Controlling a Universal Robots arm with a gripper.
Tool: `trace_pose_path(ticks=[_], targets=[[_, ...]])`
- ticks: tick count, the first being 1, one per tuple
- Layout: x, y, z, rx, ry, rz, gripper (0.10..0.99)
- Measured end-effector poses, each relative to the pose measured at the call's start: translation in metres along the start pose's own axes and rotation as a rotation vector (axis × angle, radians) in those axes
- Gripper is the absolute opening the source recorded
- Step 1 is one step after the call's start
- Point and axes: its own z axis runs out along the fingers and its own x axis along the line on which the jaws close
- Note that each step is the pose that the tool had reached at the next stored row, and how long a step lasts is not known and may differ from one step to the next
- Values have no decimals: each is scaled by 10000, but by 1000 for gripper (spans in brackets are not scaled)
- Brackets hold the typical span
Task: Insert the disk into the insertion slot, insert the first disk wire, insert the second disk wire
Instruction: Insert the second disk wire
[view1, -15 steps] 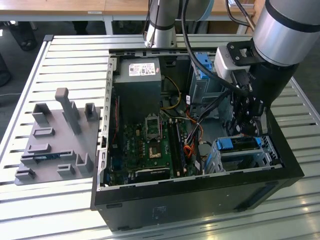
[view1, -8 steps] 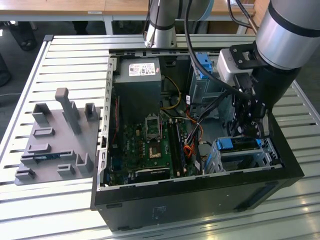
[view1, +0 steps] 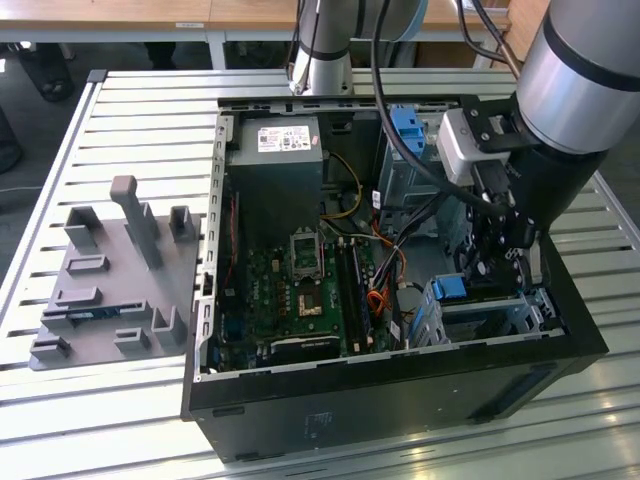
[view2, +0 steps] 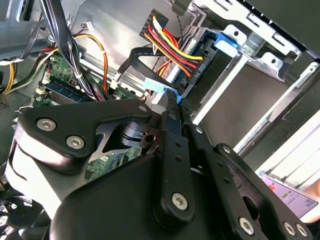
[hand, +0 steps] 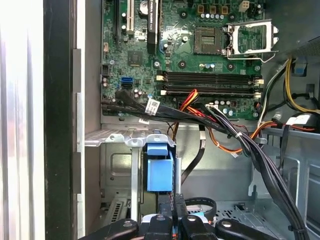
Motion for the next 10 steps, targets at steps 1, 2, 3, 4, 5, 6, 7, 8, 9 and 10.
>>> trace_pose_path(ticks=[1,2,3,4,5,6,7,8,9,10], targets=[[1,-3,3,0,-29,1,149],[2,-6,5,0,-48,2,149],[2,-10,9,0,-56,4,149],[3,-13,12,0,-59,4,149],[6,-13,13,0,-59,4,149],[10,-13,14,0,-57,5,149],[15,-14,14,0,-57,5,149],[19,-14,14,0,-56,4,149],[23,-15,15,0,-57,4,149],[26,-15,16,0,-58,4,149]])
